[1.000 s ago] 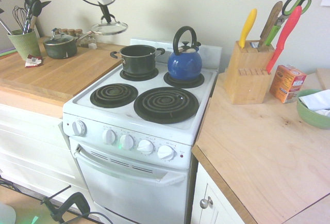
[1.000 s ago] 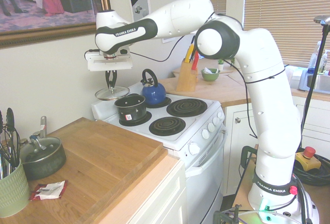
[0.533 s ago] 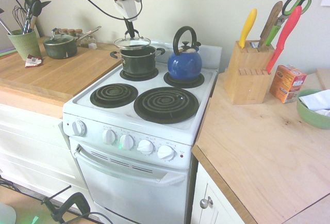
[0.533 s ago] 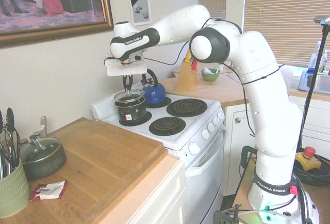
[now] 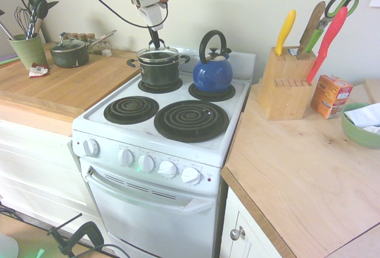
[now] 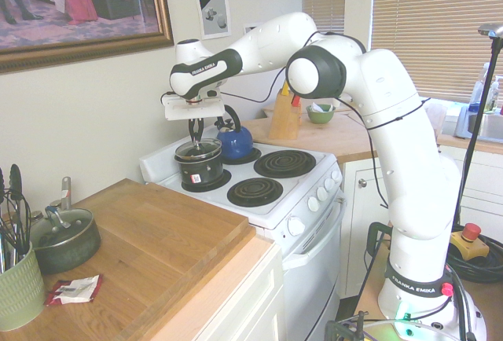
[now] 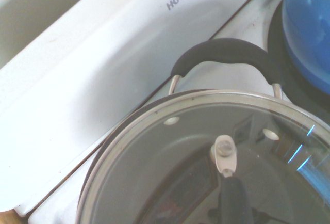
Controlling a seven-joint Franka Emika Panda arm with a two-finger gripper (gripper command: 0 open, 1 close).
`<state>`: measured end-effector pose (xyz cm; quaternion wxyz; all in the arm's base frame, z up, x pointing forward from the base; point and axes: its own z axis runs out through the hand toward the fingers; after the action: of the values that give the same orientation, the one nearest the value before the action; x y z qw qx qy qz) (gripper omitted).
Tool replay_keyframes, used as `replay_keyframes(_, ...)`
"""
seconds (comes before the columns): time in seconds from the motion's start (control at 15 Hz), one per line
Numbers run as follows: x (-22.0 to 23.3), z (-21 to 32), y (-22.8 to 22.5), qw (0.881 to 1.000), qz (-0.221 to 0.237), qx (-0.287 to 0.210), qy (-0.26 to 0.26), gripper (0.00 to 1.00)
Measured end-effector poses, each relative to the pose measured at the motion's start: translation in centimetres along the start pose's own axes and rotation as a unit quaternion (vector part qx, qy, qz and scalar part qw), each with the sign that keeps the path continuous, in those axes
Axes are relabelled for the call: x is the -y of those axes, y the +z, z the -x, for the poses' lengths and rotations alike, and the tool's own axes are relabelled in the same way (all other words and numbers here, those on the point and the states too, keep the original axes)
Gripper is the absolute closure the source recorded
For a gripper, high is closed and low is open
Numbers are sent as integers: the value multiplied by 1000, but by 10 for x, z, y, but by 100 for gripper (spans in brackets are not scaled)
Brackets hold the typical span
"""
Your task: Cover the lid of the pot
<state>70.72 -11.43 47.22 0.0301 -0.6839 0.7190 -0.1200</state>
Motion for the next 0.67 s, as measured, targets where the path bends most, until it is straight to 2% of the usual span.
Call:
replay_keyframes(0.2,4,3,15,1000,-2,-1,-2,100)
replay_keyframes(0.67,6,-1,18,1000,-9,-17,-5,100)
